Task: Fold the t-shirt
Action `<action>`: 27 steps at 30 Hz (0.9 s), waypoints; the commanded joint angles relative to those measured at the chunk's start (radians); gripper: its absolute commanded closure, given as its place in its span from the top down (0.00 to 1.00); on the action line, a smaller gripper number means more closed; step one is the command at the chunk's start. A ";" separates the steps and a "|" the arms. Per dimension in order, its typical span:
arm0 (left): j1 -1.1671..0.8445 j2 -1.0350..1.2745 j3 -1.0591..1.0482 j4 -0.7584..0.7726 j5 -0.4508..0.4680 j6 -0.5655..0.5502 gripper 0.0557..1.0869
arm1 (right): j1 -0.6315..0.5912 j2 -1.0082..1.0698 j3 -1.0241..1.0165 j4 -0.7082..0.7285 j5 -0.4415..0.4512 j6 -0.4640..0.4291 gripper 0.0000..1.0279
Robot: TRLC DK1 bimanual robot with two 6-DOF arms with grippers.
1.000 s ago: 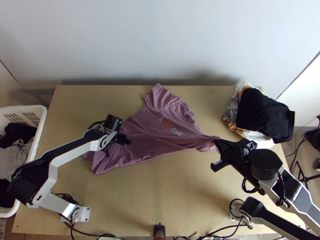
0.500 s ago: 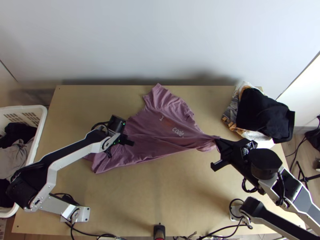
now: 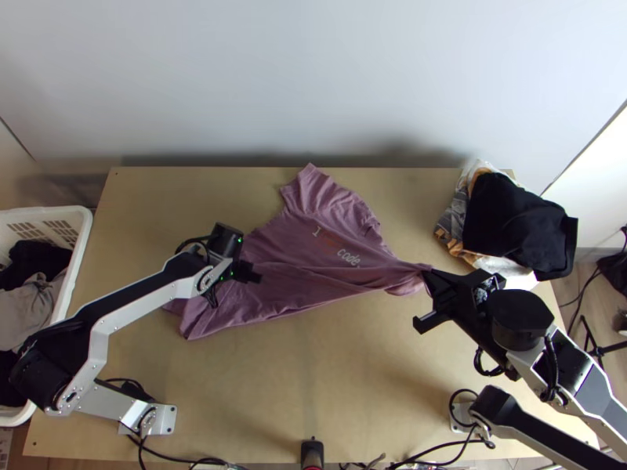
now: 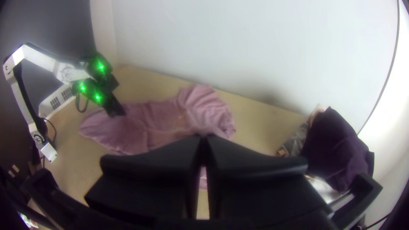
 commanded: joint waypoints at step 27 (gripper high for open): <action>-0.016 0.143 0.086 -0.007 0.000 -0.050 0.60 | -0.014 0.001 0.011 -0.007 0.008 -0.003 0.03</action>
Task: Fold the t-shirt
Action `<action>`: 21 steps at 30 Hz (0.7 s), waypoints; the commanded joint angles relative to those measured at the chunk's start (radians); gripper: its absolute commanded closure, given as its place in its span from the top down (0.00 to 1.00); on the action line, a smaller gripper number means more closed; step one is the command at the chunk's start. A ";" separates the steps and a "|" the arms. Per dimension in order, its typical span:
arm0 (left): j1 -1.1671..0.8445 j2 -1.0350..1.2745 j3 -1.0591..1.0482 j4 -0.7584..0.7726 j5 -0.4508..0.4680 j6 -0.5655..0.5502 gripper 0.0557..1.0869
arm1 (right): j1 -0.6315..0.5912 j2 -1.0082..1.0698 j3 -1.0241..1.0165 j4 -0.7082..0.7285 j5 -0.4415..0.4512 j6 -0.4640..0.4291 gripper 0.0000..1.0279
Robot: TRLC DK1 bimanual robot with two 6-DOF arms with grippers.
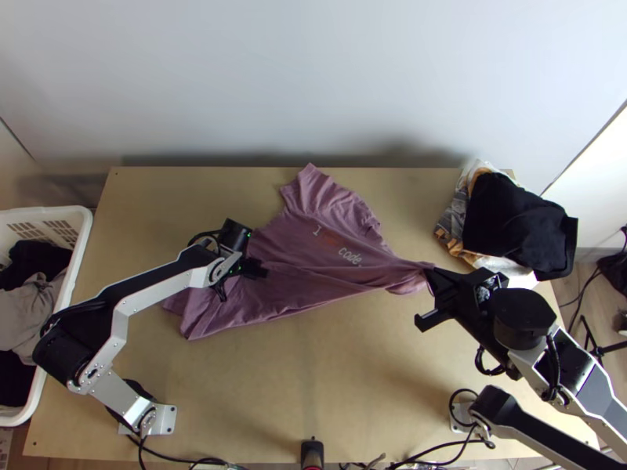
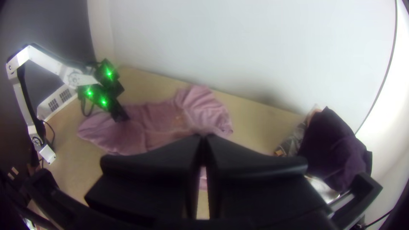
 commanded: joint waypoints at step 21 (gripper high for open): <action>-0.052 -0.028 0.022 -0.022 -0.021 -0.026 0.33 | -0.004 0.000 0.002 0.005 0.009 -0.004 0.03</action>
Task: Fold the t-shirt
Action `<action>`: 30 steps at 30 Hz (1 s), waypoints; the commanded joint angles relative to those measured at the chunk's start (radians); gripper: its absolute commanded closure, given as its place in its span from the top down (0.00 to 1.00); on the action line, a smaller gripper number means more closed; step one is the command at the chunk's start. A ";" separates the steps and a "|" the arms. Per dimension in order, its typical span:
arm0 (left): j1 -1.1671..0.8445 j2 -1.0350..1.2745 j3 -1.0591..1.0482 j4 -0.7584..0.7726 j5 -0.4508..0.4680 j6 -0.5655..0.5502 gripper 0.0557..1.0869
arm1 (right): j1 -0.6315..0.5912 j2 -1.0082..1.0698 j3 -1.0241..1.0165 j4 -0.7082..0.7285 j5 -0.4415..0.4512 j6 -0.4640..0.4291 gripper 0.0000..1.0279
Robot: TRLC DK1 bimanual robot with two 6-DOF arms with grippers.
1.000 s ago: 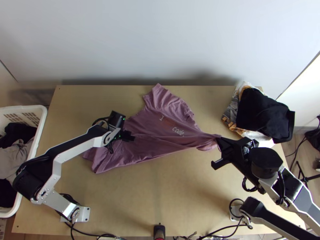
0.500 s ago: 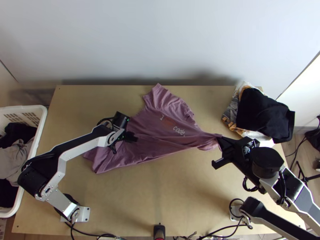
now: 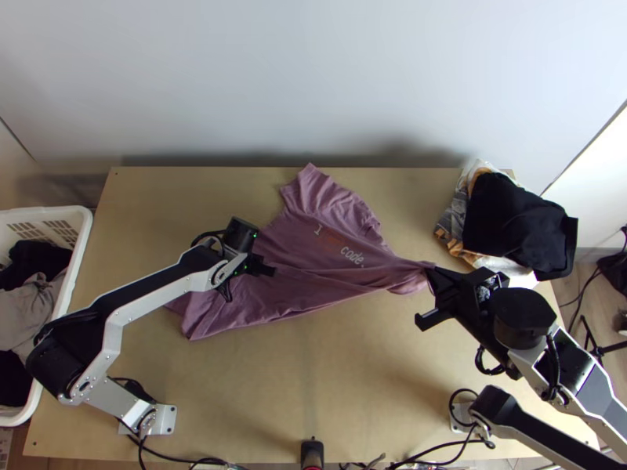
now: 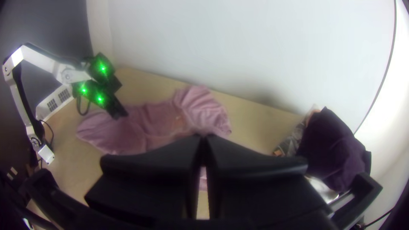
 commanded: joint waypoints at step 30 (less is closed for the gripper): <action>-0.056 0.077 -0.008 0.016 -0.010 -0.016 0.79 | 0.001 0.015 0.013 0.003 0.008 -0.012 0.03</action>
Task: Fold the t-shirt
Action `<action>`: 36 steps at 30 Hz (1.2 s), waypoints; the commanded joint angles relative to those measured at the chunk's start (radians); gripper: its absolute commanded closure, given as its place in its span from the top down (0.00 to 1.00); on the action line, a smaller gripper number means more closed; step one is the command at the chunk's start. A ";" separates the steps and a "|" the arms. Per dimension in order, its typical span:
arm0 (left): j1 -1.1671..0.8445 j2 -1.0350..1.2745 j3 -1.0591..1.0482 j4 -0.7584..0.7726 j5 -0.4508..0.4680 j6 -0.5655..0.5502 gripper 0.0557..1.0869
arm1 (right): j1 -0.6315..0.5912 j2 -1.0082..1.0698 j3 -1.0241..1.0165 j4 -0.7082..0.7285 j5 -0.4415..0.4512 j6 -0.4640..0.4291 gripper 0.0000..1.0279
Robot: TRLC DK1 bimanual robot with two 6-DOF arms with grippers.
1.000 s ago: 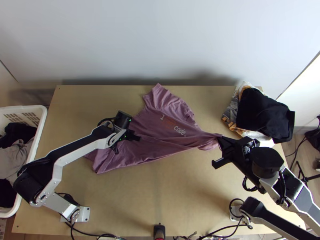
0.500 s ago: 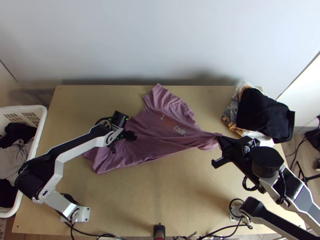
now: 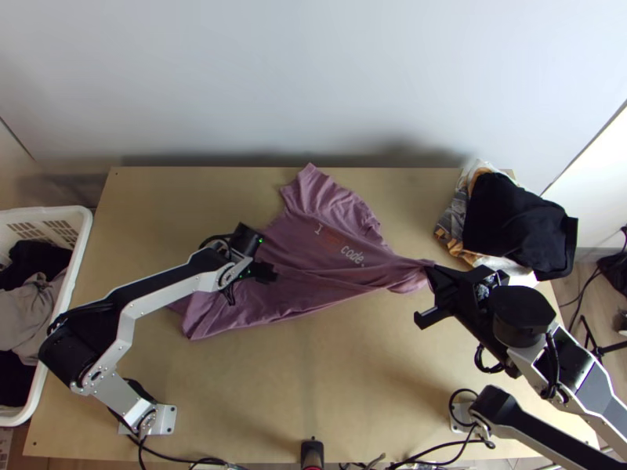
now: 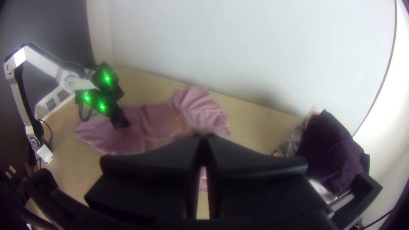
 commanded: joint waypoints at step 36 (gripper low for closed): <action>0.094 -0.577 0.418 -0.080 -0.189 -0.037 0.14 | -0.083 0.198 0.456 0.102 0.006 -0.045 0.03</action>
